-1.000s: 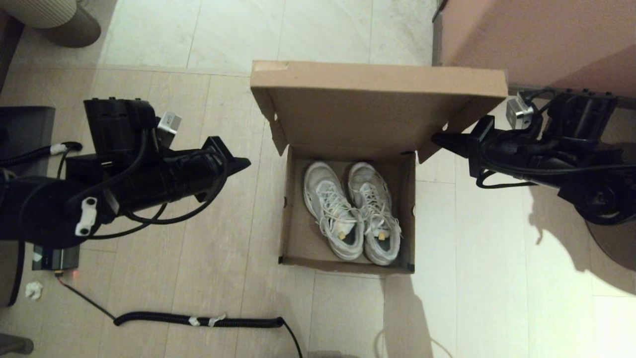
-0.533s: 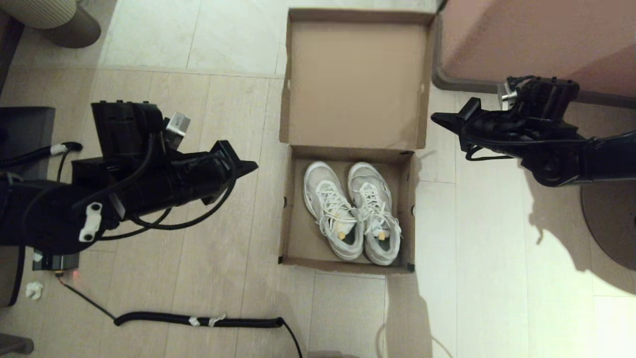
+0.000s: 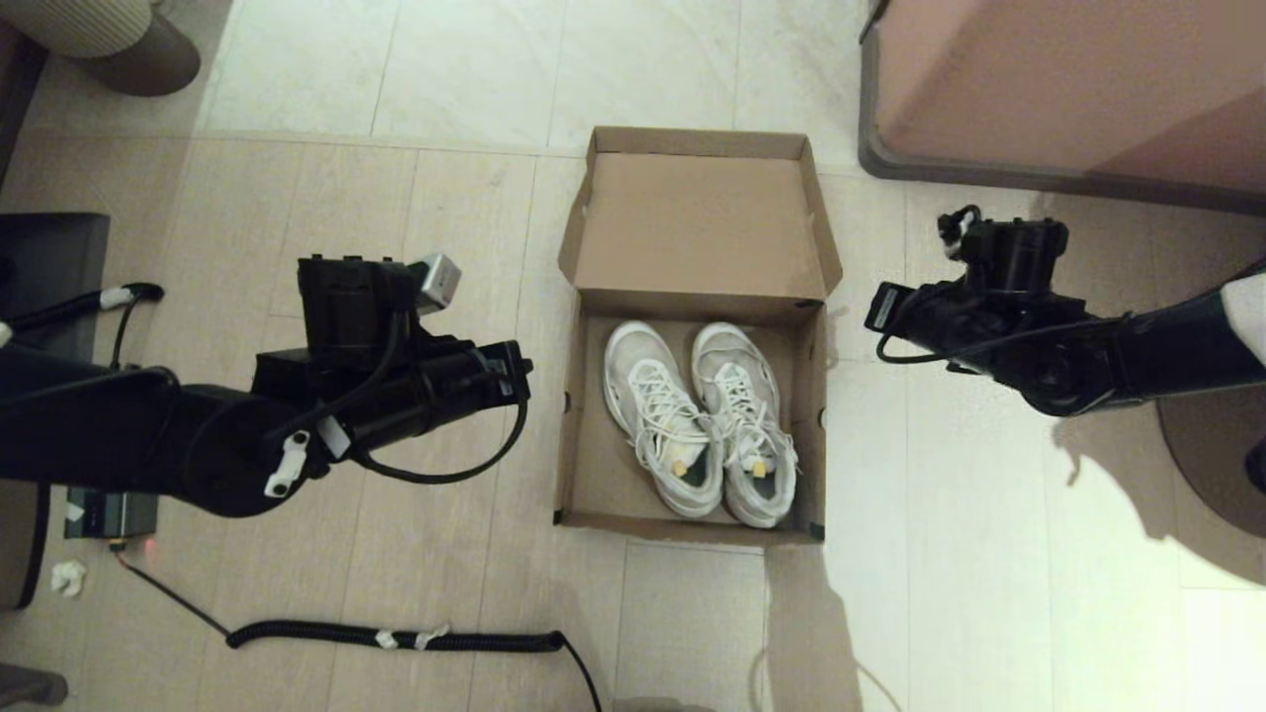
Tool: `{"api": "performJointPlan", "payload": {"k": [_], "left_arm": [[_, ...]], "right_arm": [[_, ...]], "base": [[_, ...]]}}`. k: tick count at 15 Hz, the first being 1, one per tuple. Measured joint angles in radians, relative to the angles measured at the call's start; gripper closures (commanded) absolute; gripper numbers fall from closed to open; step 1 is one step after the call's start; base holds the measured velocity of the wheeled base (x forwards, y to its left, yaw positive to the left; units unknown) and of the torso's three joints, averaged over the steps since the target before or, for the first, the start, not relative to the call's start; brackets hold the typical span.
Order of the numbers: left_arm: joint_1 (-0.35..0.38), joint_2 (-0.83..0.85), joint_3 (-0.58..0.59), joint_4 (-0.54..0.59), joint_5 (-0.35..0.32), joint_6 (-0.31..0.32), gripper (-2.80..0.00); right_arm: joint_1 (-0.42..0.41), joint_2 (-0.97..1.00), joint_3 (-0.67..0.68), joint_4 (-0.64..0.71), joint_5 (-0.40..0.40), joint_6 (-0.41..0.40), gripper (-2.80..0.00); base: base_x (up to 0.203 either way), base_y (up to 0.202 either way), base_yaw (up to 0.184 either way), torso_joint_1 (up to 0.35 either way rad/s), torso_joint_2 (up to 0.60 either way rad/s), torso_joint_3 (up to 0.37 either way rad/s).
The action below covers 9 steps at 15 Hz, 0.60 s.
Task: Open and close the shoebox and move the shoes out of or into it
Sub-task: Put the shoes out of the shoe box
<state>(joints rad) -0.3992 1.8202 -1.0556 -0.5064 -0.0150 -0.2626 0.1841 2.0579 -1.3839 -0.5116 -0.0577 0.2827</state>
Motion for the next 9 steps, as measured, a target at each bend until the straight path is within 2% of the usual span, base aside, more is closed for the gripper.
{"api": "performJointPlan", "payload": {"k": [2,5,6,9], "left_arm": [[0.034,-0.039,0.032,-0.005,0.009,-0.002,0.0],[0.133,-0.117,0.173,-0.052,0.011,-0.005,0.0],[0.163,-0.138,0.232,-0.089,0.017,-0.005,0.0],[0.209,-0.174,0.359,-0.218,0.061,-0.005,0.0]], "right_arm": [[0.126,-0.093,0.133,0.038,-0.035,-0.068,0.0],[0.268,-0.158,0.25,0.055,-0.202,-0.101,0.0],[0.289,-0.159,0.278,0.049,-0.212,-0.099,-2.8],[0.333,-0.102,0.305,-0.062,-0.197,-0.094,-2.8]], "base": [[0.0,0.0,0.0,0.0,0.0,0.0],[0.0,0.0,0.0,0.0,0.0,0.0],[0.0,0.0,0.0,0.0,0.0,0.0],[0.0,0.0,0.0,0.0,0.0,0.0]]}}
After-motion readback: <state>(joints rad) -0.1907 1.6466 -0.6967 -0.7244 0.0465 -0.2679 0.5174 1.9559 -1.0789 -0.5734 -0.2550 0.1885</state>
